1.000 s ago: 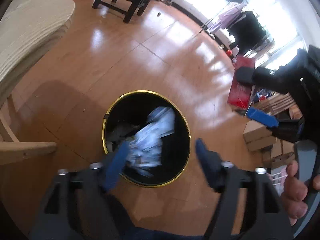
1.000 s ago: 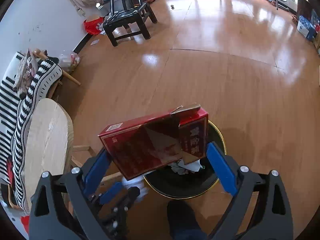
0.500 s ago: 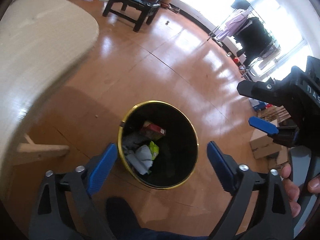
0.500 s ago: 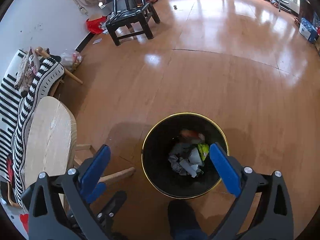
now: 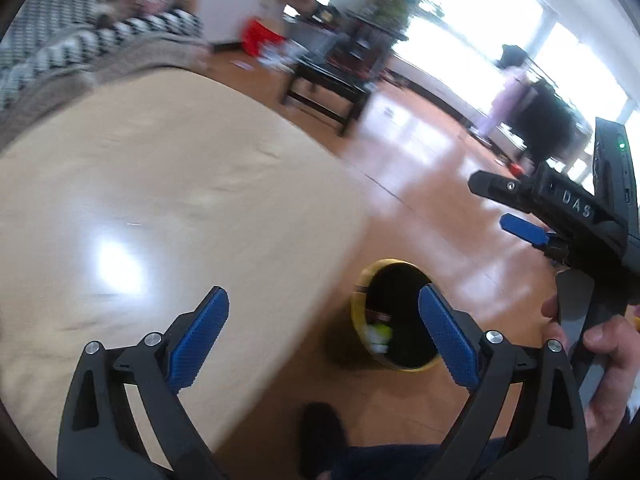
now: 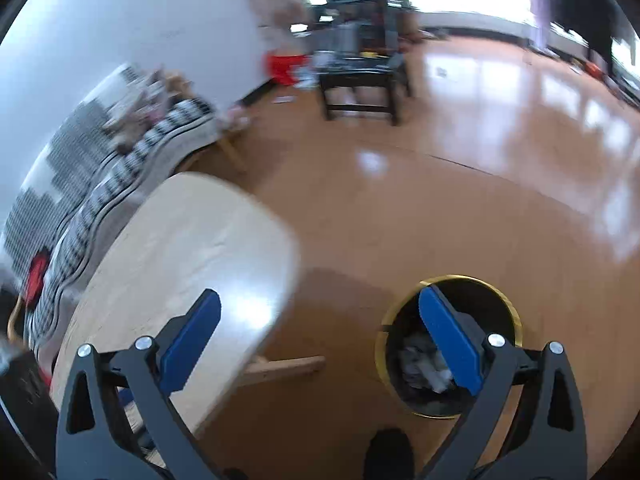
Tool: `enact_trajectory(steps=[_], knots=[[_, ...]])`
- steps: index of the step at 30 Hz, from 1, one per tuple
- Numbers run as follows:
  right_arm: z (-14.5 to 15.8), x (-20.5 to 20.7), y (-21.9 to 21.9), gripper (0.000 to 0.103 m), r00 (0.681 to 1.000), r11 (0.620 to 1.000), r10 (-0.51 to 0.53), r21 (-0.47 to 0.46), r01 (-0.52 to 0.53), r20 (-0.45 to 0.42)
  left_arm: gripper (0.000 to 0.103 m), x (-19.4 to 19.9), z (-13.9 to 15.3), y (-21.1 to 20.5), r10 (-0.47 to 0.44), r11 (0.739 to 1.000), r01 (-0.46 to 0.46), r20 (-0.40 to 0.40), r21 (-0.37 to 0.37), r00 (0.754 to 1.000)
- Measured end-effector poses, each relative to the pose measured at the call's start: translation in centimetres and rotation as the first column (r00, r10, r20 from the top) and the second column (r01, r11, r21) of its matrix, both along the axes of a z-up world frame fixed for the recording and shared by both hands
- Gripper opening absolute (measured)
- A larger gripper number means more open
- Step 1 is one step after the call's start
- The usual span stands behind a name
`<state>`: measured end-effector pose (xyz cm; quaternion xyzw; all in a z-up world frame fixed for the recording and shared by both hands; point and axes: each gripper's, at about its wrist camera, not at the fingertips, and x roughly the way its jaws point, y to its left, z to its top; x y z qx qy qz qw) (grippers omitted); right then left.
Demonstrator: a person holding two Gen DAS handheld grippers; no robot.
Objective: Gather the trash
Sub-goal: 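Return both tools to the table trash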
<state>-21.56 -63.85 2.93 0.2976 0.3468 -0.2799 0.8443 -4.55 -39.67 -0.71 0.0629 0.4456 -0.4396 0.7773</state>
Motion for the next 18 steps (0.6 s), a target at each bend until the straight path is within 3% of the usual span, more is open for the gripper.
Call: enact_trajectory(steps=[4, 9, 13, 18], knots=[[0.9, 5.3, 5.7, 0.096, 0.985, 0.986, 0.169, -0.003, -0.169, 0.018, 0.093, 2.2, 2.7, 7.8, 0.101, 0.994, -0.104, 0.099, 0.029, 0.99], [1.7, 10.5, 13.6, 0.096, 0.937, 0.937, 0.348, -0.038, -0.347, 0.019, 0.096, 4.1, 4.9, 19.6, 0.212, 0.972, -0.23, 0.226, 0.055, 0.951], [1.8, 13.8, 20.9, 0.096, 0.856, 0.852, 0.517, -0.086, -0.516, -0.012, 0.096, 5.3, 4.5, 28.8, 0.285, 0.944, -0.318, 0.273, 0.087, 0.919], [1.5, 16.3, 29.2, 0.096, 0.727, 0.72, 0.687, -0.12, -0.684, -0.022, 0.096, 5.5, 2.6, 36.8, 0.337, 0.922, -0.372, 0.249, 0.107, 0.908]])
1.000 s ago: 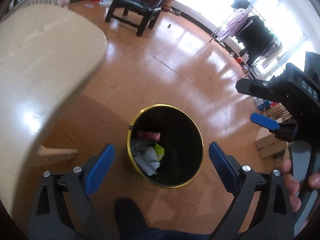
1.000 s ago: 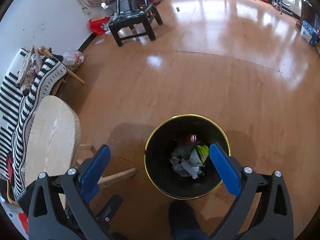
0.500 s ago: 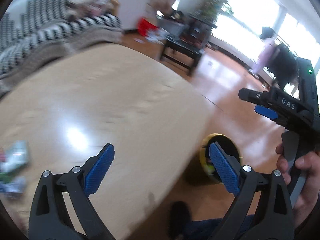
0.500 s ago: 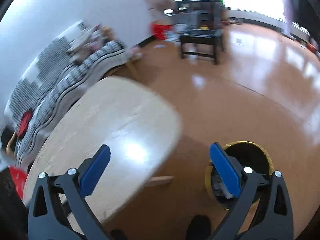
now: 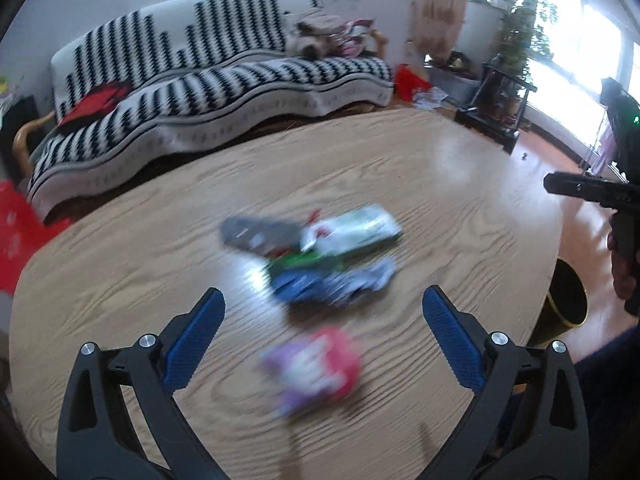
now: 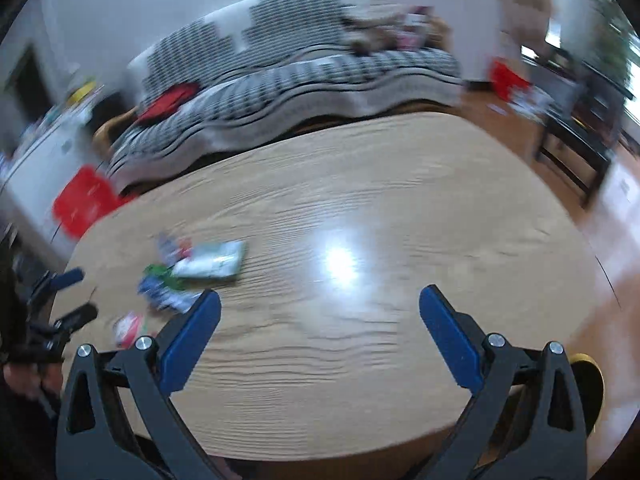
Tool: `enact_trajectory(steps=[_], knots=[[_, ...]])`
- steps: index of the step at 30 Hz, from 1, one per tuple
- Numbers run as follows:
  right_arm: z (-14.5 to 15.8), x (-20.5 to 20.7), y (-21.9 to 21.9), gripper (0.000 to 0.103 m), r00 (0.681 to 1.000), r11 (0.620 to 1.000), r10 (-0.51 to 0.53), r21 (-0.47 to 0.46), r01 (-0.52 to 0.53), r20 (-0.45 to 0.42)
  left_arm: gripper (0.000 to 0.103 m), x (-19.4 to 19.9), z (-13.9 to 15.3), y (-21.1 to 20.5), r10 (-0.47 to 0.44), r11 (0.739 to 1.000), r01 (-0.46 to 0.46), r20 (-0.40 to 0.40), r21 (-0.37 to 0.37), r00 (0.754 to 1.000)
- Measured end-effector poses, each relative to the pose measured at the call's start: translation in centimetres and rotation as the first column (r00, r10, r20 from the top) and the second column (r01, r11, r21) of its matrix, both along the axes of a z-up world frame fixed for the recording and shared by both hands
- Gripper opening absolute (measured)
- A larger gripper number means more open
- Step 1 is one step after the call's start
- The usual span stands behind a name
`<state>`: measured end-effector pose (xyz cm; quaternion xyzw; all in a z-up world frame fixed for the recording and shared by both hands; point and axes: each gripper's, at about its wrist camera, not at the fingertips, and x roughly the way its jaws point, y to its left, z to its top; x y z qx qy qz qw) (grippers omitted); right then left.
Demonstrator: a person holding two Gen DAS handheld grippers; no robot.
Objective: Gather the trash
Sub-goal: 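Return both tools to the table trash, then grasp the pink-and-purple doll with the left tool while the right tool grasps blue-and-silver foil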
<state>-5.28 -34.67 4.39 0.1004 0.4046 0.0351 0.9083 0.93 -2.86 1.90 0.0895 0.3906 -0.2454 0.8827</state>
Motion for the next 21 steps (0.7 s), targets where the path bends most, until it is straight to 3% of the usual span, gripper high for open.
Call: enact_trajectory(steps=[7, 12, 17, 21], knots=[[-1.6, 3.6, 8.2, 0.096, 0.978, 0.979, 0.204, -0.002, -0.204, -0.034, 0.096, -1.5, -0.7, 2.4, -0.084, 0.996, 0.082, 0.035, 0.045, 0.996], [-3.7, 5.7, 12.5, 0.096, 0.95, 0.952, 0.301, -0.042, -0.305, -0.084, 0.096, -1.9, -2.6, 1.3, -0.187, 0.981, 0.187, -0.012, 0.054, 0.982], [-6.5, 6.6, 15.3, 0.096, 0.901, 0.892, 0.408, -0.149, -0.427, -0.145, 0.096, -2.0, -5.8, 0.1, -0.265, 0.953, 0.268, -0.042, 0.145, 0.963], [-8.8, 7.8, 17.2, 0.096, 0.869, 0.846, 0.462, -0.207, -0.491, -0.177, 0.096, -0.8, -7.6, 0.3, -0.294, 0.941, 0.305, -0.092, 0.149, 0.951]])
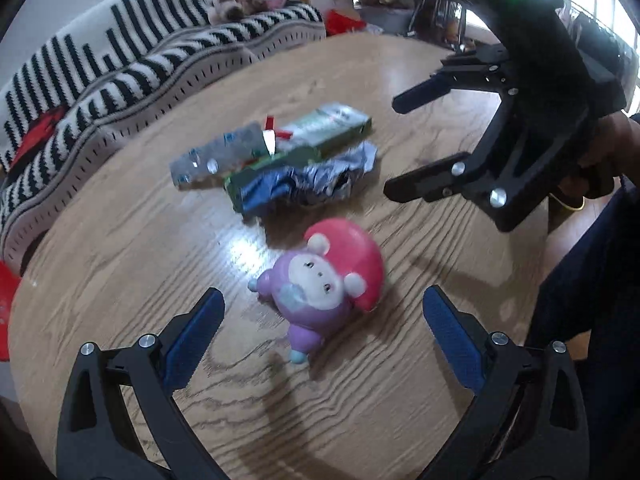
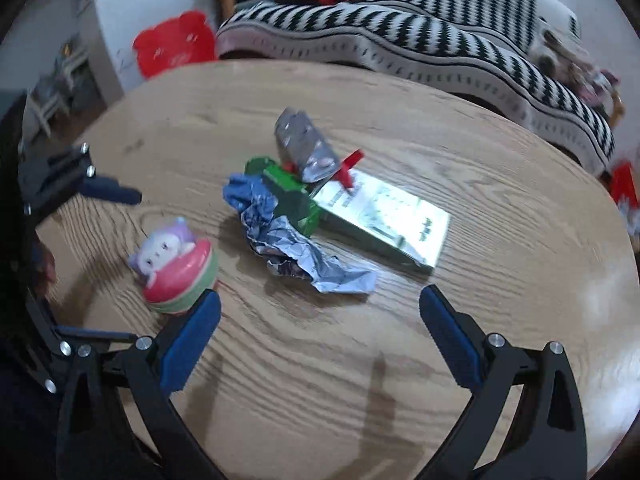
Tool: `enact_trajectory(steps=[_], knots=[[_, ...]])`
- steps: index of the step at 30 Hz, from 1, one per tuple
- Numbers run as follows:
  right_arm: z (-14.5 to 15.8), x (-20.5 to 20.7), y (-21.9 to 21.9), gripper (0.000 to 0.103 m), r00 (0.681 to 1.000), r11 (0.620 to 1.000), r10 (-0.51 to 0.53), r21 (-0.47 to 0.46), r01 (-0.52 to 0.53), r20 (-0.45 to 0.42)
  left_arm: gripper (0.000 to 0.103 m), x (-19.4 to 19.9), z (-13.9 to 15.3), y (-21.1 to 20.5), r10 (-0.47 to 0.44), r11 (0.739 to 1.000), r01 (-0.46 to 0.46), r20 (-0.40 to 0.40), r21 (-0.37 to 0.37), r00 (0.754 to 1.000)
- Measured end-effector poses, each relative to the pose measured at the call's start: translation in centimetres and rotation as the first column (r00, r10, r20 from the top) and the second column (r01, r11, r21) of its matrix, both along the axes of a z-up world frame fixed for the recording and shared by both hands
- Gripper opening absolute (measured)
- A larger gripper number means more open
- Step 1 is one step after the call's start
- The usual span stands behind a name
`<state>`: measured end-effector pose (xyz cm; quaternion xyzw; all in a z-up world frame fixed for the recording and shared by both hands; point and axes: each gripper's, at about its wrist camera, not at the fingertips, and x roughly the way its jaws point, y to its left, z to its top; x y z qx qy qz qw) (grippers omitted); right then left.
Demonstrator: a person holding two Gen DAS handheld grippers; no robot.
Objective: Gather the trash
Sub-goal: 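Grasp the pink-and-purple doll with the left tool while the right tool grasps blue-and-silver foil, then carry the doll and foil over to the black bin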
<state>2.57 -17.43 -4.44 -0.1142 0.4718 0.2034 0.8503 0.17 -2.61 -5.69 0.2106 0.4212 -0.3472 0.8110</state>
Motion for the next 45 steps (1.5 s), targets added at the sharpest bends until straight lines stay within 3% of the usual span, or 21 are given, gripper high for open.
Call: enact_trajectory(steps=[6, 11, 12, 17, 20, 22, 29, 38, 41, 45], knots=[[-1.4, 2.2, 0.8, 0.096, 1.0, 0.999, 0.019, 0.049, -0.018, -0.017, 0.096, 1.4, -1.4, 0.0, -0.034, 0.999, 0.034, -0.02, -0.026, 0.999], [-2.4, 3.0, 2.4, 0.087, 0.998, 0.998, 0.051, 0.029, -0.05, -0.032, 0.096, 1.5, -2.8, 0.0, -0.032, 0.999, 0.032, 0.0, 0.01, 0.999], [-2.4, 3.2, 2.7, 0.084, 0.998, 0.998, 0.05, 0.03, -0.049, -0.033, 0.096, 1.5, -2.8, 0.2, -0.026, 1.0, 0.026, 0.0, 0.0, 1.0], [-2.7, 3.1, 2.7, 0.047, 0.997, 0.998, 0.056, 0.019, -0.055, -0.05, 0.096, 2.0, -2.6, 0.6, 0.004, 0.999, -0.003, 0.01, -0.054, 1.0], [-2.6, 2.5, 2.7, 0.041, 0.996, 0.998, 0.065, 0.028, -0.064, -0.065, 0.088, 2.0, -2.5, -0.1, -0.006, 0.998, 0.007, 0.008, -0.065, 1.0], [-2.3, 2.0, 2.6, 0.036, 0.995, 0.997, 0.076, 0.037, -0.073, -0.06, 0.077, 1.9, -2.5, -0.8, -0.024, 0.998, 0.025, 0.005, -0.064, 1.0], [0.6, 0.0, 0.7, 0.036, 0.998, 0.994, 0.051, 0.103, -0.048, -0.031, 0.057, 1.4, -2.2, -2.7, -0.055, 0.998, 0.054, -0.012, -0.028, 0.998], [3.6, -1.9, -5.9, 0.036, 0.992, 0.977, -0.129, 0.172, 0.129, -0.011, 0.053, 2.5, 1.0, -4.2, 0.09, 0.995, -0.091, -0.038, -0.048, 0.995], [4.2, -2.8, -9.4, 0.036, 0.973, 0.959, -0.233, 0.166, 0.229, -0.001, 0.053, 2.7, 1.9, -5.8, 0.139, 0.989, -0.141, -0.045, -0.04, 0.989], [4.8, -4.7, -14.9, 0.036, 0.928, 0.916, -0.372, 0.161, 0.368, -0.003, 0.053, 2.6, 3.7, -9.0, 0.135, 0.988, -0.138, -0.039, -0.074, 0.99]])
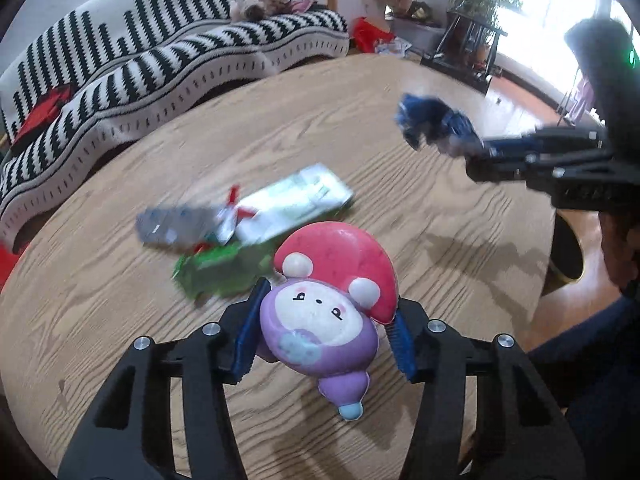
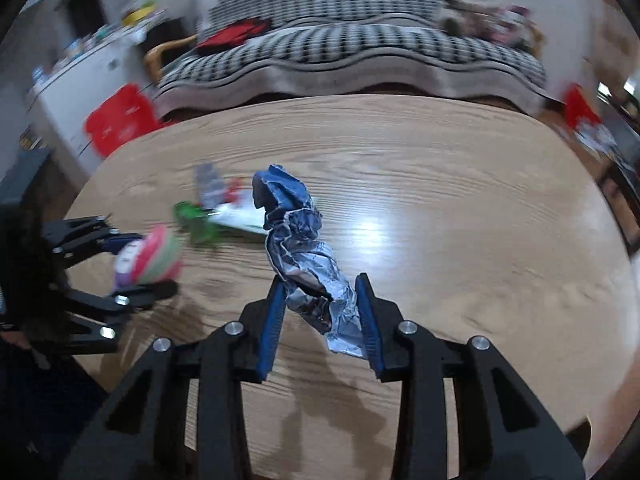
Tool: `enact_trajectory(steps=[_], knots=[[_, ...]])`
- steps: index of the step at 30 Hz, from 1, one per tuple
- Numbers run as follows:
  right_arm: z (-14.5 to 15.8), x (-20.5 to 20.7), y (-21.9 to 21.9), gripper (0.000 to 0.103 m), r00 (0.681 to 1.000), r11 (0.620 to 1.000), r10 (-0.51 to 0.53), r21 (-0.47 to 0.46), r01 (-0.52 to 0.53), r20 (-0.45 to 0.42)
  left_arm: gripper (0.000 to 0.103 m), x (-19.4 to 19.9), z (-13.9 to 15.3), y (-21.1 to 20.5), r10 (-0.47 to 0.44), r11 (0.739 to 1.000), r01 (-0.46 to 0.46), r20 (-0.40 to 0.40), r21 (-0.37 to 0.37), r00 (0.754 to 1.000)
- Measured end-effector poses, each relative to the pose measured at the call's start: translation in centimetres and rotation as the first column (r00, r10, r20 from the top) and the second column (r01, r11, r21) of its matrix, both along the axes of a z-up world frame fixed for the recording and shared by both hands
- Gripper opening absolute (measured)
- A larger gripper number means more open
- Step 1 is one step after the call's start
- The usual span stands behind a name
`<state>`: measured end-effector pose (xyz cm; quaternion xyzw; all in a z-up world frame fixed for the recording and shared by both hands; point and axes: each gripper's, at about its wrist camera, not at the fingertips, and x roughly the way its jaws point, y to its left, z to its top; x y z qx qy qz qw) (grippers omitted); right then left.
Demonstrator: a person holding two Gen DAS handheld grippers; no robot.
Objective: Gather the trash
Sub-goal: 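Carry the doll and foil over to the black bin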
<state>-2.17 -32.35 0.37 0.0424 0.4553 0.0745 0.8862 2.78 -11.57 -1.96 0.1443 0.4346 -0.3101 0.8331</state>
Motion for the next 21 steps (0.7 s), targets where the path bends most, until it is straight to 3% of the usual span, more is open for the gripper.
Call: enact_trajectory(steps=[7, 12, 16, 21], knots=[[-0.8, -3.6, -9.5, 0.036, 0.976, 0.977, -0.214, 0.009, 0.215, -0.037, 0.053, -0.6, 0.9, -7.3, -0.041, 0.999, 0.041, 0.009, -0.03, 0.999], [-0.8, -7.8, -16.9, 0.036, 0.927, 0.927, -0.372, 0.027, 0.374, -0.047, 0.053, -1.3, 1.2, -13.4, -0.08, 0.994, 0.08, -0.006, -0.076, 0.997], [-1.0, -12.1, -22.9, 0.036, 0.865, 0.863, -0.498, 0.06, 0.501, -0.053, 0.053, -2.7, 1.0, -19.0, -0.141, 0.985, 0.138, -0.02, -0.102, 0.99], [-1.6, -17.9, -29.9, 0.036, 0.748, 0.745, -0.658, 0.068, 0.664, -0.085, 0.053, -5.5, 0.1, -25.6, -0.224, 0.968, 0.216, -0.048, -0.131, 0.973]])
